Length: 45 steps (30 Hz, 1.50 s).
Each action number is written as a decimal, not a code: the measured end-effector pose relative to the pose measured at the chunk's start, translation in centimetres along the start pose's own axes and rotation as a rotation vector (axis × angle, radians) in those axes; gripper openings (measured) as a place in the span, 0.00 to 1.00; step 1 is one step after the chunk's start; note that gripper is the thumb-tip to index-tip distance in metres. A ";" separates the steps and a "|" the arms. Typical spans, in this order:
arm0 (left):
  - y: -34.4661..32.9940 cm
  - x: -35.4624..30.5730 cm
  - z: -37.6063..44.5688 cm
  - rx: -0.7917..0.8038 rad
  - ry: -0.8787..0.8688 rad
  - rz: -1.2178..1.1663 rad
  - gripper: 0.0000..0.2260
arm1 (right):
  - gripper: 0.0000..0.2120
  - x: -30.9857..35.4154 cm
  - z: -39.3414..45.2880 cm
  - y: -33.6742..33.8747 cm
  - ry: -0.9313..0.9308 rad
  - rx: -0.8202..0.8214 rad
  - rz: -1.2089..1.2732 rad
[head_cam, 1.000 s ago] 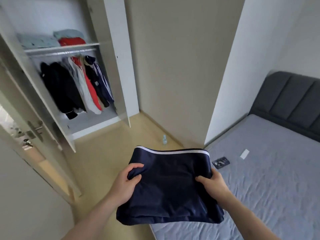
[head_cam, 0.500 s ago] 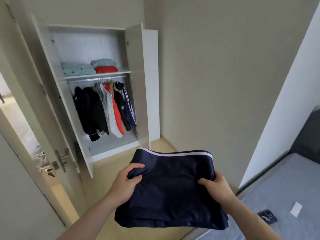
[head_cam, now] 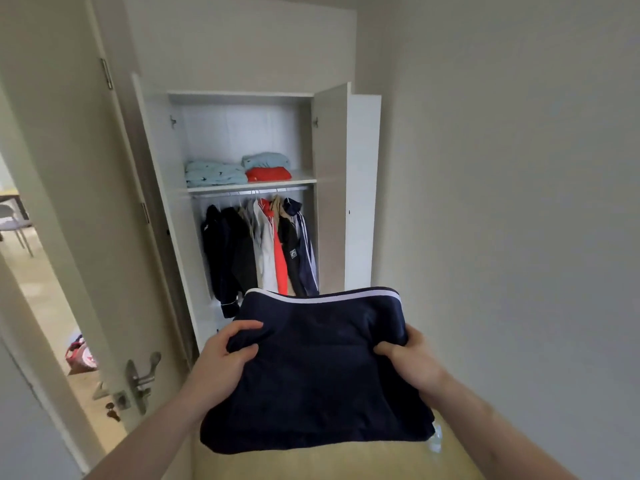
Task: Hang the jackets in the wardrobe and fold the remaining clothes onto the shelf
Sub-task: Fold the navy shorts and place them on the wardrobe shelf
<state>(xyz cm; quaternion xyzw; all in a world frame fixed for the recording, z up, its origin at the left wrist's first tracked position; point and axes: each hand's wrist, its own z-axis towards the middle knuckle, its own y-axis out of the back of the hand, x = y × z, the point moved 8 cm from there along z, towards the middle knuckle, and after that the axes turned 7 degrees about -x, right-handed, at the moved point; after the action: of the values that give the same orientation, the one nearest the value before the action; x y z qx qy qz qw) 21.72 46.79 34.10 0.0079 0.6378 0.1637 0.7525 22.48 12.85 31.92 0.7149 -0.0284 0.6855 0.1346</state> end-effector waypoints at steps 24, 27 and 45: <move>1.3 0.0 42.8 -0.018 -0.132 -0.073 0.17 | 0.11 10.5 36.1 -17.5 0.099 -0.119 0.024; 0.9 -0.1 47.8 -0.019 -0.153 -0.054 0.17 | 0.12 11.4 40.5 -18.9 0.093 -0.128 0.034; -2.6 2.1 78.3 -0.173 -0.152 -0.098 0.17 | 0.11 19.1 75.0 -29.8 0.175 -0.008 0.012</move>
<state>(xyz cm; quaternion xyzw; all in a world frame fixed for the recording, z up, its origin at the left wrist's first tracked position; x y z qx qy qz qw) 97.95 60.26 46.13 -0.0758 0.5619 0.1802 0.8038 103.21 26.97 44.40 0.6517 -0.0232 0.7459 0.1353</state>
